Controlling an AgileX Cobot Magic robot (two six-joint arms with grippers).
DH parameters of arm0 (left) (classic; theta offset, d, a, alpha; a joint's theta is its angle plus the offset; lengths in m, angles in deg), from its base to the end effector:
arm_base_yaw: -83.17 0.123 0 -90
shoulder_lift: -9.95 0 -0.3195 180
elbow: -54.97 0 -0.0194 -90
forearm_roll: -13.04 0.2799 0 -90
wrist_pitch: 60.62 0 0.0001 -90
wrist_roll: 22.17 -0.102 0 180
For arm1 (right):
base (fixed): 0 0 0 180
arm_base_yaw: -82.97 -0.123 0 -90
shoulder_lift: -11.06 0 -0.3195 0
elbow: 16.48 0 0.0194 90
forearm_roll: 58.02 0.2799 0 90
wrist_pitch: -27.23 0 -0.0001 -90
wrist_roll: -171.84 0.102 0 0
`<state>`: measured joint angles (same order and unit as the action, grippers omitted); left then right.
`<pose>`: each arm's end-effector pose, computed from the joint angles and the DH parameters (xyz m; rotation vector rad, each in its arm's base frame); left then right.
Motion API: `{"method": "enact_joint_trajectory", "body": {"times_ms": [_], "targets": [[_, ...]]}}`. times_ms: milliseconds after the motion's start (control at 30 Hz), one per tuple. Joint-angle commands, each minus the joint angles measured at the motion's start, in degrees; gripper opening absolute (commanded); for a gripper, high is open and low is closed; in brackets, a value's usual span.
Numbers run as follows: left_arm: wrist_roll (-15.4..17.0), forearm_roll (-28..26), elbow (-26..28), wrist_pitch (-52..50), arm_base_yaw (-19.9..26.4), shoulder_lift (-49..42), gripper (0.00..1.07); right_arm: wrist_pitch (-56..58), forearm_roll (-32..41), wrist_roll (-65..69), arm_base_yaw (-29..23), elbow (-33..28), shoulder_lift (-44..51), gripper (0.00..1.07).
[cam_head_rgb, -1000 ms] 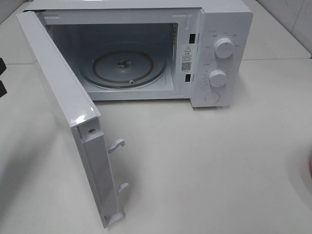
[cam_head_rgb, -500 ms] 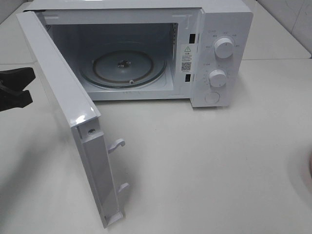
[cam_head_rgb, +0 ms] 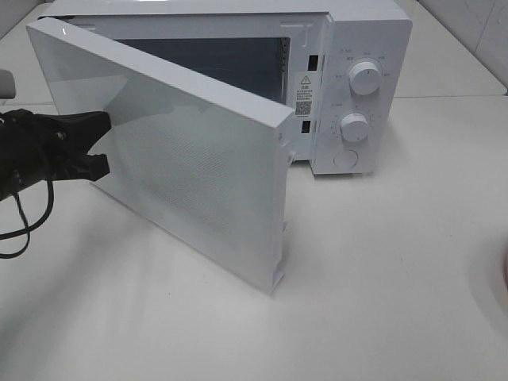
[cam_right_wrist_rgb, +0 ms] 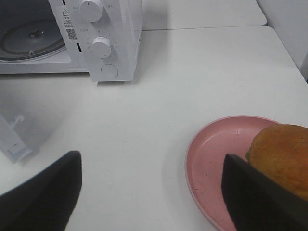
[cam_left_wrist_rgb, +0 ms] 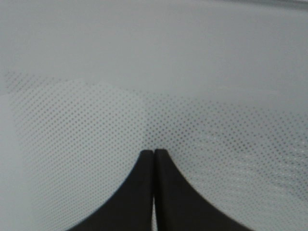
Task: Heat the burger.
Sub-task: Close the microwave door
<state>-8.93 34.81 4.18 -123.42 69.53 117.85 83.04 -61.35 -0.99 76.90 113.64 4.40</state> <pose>0.2966 -0.1066 0.1604 0.4112 1.6723 -0.5003 0.0002 -0.0049 0.2918 0.0184 1.9605 0.0833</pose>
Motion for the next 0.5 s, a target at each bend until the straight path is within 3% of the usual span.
{"method": "enact_joint_trajectory", "body": {"times_ms": [33, 267, 500], "targets": [[-0.23, -2.23, 1.89, 0.57, -1.43, 0.57, 0.00, -0.80, 0.00, 0.17, 0.46, -0.11, 1.95, 0.73], [-0.23, -6.93, 7.91, 4.93, -5.61, 2.86, 0.00, -0.80, 0.00, 0.17, 0.46, -0.11, 1.95, 0.73], [-0.23, -8.02, 13.52, 9.05, -8.19, 5.04, 0.00, -0.80, 0.00, 0.17, 0.46, -0.11, 1.95, 0.73]]}}
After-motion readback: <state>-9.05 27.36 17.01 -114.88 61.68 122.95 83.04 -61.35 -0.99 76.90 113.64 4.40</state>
